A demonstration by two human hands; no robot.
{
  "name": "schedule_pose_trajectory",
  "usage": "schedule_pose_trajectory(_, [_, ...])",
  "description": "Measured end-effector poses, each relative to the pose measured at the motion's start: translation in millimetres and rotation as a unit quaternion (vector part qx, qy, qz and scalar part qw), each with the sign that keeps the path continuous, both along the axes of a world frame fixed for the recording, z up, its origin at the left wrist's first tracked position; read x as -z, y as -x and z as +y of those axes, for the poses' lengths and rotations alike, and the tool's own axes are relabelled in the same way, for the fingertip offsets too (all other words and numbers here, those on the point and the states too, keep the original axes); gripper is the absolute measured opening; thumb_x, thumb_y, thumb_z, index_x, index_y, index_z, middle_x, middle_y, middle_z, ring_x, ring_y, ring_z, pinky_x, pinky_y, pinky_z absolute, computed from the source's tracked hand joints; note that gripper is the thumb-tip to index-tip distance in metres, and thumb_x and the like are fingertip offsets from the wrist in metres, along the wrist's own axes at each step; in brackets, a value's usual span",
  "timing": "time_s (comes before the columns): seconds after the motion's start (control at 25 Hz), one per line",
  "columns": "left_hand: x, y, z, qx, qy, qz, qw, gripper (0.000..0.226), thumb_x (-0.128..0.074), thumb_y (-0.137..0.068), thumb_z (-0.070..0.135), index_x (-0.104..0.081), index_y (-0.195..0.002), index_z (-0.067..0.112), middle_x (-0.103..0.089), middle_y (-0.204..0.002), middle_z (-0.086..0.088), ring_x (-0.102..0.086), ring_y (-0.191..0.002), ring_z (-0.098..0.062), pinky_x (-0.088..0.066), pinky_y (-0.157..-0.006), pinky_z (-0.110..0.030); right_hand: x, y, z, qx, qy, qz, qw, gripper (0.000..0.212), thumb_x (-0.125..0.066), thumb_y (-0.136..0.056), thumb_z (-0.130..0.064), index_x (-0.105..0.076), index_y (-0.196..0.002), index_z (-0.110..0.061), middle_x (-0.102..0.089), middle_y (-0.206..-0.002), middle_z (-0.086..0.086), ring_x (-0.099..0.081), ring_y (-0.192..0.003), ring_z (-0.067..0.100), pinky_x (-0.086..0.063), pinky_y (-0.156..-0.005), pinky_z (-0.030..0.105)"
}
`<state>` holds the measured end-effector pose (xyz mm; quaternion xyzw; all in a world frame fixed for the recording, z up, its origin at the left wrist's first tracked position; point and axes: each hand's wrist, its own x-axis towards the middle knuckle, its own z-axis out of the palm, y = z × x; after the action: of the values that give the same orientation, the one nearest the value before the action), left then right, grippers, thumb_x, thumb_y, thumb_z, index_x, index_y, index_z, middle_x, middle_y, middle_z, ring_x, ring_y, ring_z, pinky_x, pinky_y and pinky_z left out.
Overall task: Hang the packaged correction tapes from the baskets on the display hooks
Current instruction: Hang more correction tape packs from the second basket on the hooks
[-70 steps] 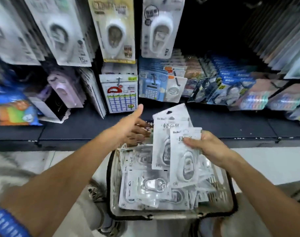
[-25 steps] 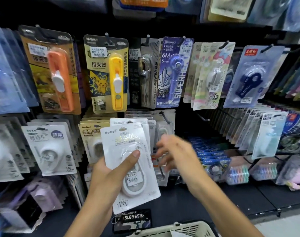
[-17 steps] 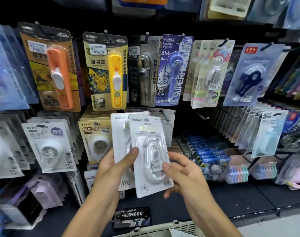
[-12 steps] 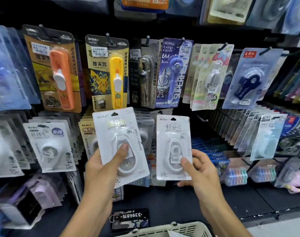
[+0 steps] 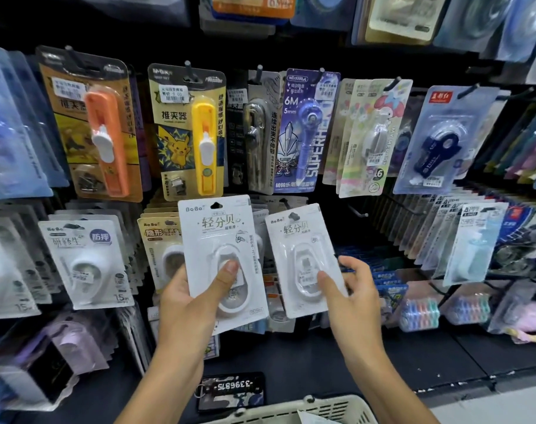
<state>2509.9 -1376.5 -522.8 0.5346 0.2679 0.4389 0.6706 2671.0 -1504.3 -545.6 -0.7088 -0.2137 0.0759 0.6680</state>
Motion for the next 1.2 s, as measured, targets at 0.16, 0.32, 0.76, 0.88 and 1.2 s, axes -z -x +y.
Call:
schedule_pose_trajectory(0.16, [7, -6, 1, 0.028, -0.015, 0.004, 0.999, 0.039, -0.08, -0.068, 0.045, -0.077, -0.105, 0.032, -0.08, -0.102, 0.011, -0.076, -0.092, -0.005, -0.055, -0.068, -0.014, 0, 9, 8, -0.091, 0.015, 0.064, 0.994, 0.063, -0.072, -0.091, -0.033, -0.035, -0.139, -0.045, -0.051, -0.123, -0.029, -0.06, -0.111, 0.005, -0.052, -0.087, 0.025])
schedule_pose_trajectory(0.32, [7, -21, -8, 0.134, -0.081, 0.071, 0.985, 0.026, -0.073, -0.078, 0.049, -0.077, -0.1, 0.037, -0.08, -0.101, 0.012, -0.076, -0.089, -0.003, -0.055, -0.066, -0.012, 8, 33, 16, -0.266, -0.084, 0.066, 0.958, 0.049, -0.081, -0.08, -0.029, -0.059, -0.124, -0.035, -0.074, -0.118, -0.002, -0.072, -0.107, 0.018, -0.058, -0.083, 0.025])
schedule_pose_trajectory(0.76, [9, -16, 13, -0.017, -0.419, 0.404, 0.813, 0.067, -0.055, -0.1, 0.042, -0.023, -0.158, 0.035, -0.013, -0.169, 0.013, -0.011, -0.154, -0.01, -0.014, -0.125, -0.038, -7, 7, -7, -0.089, -0.093, -0.01, 0.992, 0.035, -0.059, -0.099, -0.015, -0.07, -0.112, -0.046, -0.076, -0.109, -0.014, -0.073, -0.095, 0.006, -0.055, -0.066, 0.015])
schedule_pose_trajectory(0.88, [11, -14, 14, -0.016, -0.416, 0.402, 0.816, 0.073, -0.054, -0.1, 0.045, -0.014, -0.161, 0.037, -0.006, -0.17, 0.016, -0.005, -0.155, -0.008, -0.01, -0.126, -0.036, -7, 10, -5, -0.096, -0.082, -0.013, 0.992, 0.034, -0.059, -0.1, -0.015, -0.07, -0.113, -0.044, -0.075, -0.11, -0.015, -0.072, -0.099, 0.006, -0.056, -0.072, 0.018])
schedule_pose_trajectory(1.2, [12, -9, 22, -0.026, -0.432, 0.396, 0.81, 0.078, -0.053, -0.1, 0.046, -0.004, -0.161, 0.042, 0.0, -0.17, 0.017, -0.001, -0.157, -0.009, -0.01, -0.127, -0.039, -7, 10, -9, -0.088, -0.045, -0.028, 0.995, 0.033, -0.057, -0.098, -0.019, -0.07, -0.11, -0.047, -0.075, -0.108, -0.017, -0.072, -0.096, 0.005, -0.055, -0.075, 0.025])
